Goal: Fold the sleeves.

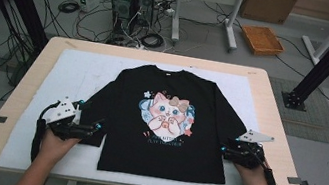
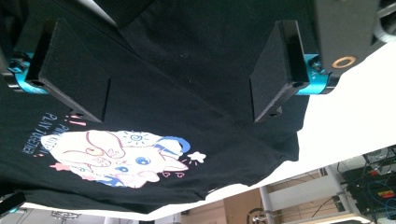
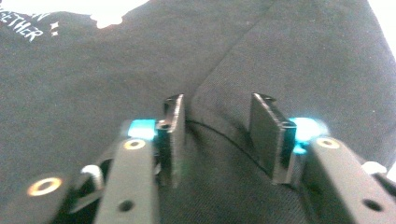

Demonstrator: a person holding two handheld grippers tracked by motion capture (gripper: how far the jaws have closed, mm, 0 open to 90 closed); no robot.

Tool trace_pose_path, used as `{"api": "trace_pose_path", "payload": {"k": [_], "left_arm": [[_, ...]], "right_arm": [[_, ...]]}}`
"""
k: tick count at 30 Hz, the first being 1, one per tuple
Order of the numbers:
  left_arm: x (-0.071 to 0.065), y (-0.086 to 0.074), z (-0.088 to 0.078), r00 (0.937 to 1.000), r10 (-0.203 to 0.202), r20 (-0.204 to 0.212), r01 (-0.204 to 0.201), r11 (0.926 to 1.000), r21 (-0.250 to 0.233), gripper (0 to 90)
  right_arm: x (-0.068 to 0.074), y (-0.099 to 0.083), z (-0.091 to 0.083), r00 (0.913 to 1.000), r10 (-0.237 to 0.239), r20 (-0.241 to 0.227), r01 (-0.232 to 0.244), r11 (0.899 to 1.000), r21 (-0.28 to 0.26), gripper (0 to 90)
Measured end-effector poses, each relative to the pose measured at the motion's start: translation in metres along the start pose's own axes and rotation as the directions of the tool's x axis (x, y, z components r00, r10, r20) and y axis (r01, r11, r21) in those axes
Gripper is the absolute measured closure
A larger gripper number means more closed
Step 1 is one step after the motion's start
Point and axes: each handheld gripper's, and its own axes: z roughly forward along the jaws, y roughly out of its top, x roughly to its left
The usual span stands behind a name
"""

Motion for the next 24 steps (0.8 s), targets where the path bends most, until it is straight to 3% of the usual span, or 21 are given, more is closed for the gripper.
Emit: {"api": "trace_pose_path", "payload": {"k": [7,15,19,24], "left_arm": [[-0.001,0.000,0.000,0.9999,0.010,-0.002,-0.010,0.9999,0.003,20.3],[-0.001,0.000,0.001,0.9999,0.012,-0.005,-0.012,0.9999,0.009,20.2],[-0.001,0.000,0.001,0.9999,0.013,-0.006,-0.013,0.9999,0.009,20.3],[0.000,0.000,0.001,0.9999,0.014,-0.006,-0.014,0.9999,0.010,20.2]], "right_arm": [[-0.005,-0.002,-0.007,0.9999,0.015,0.007,-0.014,0.999,-0.030,74.7],[-0.002,0.006,-0.016,0.9999,0.011,-0.012,-0.012,0.996,-0.084,79.5],[0.011,0.021,-0.021,0.9987,-0.021,-0.046,0.016,0.994,-0.112,79.5],[0.028,0.034,-0.019,0.9960,-0.050,-0.074,0.043,0.994,-0.100,79.5]]}}
